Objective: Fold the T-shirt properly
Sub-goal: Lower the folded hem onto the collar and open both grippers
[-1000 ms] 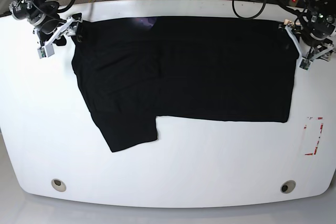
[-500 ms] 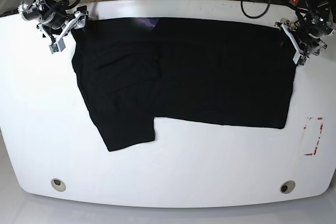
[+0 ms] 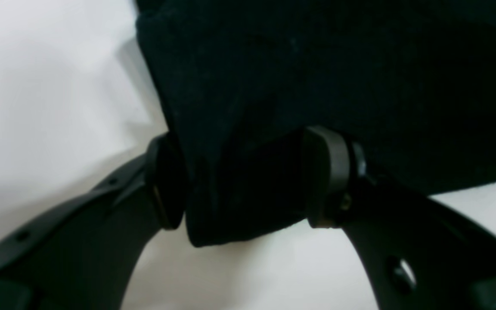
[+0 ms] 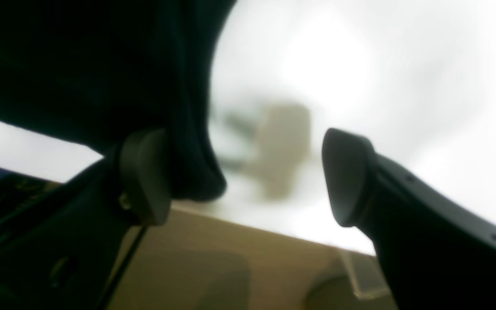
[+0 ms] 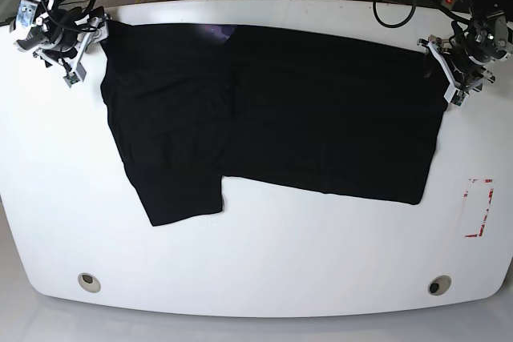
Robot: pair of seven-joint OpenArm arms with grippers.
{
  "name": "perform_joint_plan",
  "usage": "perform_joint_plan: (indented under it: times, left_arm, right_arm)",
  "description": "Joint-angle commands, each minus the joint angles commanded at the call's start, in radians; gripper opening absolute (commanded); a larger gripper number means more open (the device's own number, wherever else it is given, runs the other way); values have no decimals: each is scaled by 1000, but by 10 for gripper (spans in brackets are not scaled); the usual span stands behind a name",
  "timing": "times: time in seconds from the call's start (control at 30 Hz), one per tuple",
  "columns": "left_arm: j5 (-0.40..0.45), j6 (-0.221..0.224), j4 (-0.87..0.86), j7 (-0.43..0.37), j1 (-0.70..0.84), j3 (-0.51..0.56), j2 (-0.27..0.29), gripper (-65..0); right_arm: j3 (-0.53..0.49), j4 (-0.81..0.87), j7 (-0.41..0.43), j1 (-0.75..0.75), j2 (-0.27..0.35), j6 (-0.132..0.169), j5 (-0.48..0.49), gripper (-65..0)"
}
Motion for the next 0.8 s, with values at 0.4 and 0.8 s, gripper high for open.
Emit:
perform_joint_plan:
  times: [0.4, 0.8]
  left_arm:
    - [-8, 0, 196, 46, 49, -5, 8, -279]
    - [-9, 0, 382, 121, 60, -32, 58, -203]
  right_arm:
    - [8, 186, -23, -2, -80, 0, 104, -147]
    - [8, 184, -49, -3, -186, 0, 259, -147]
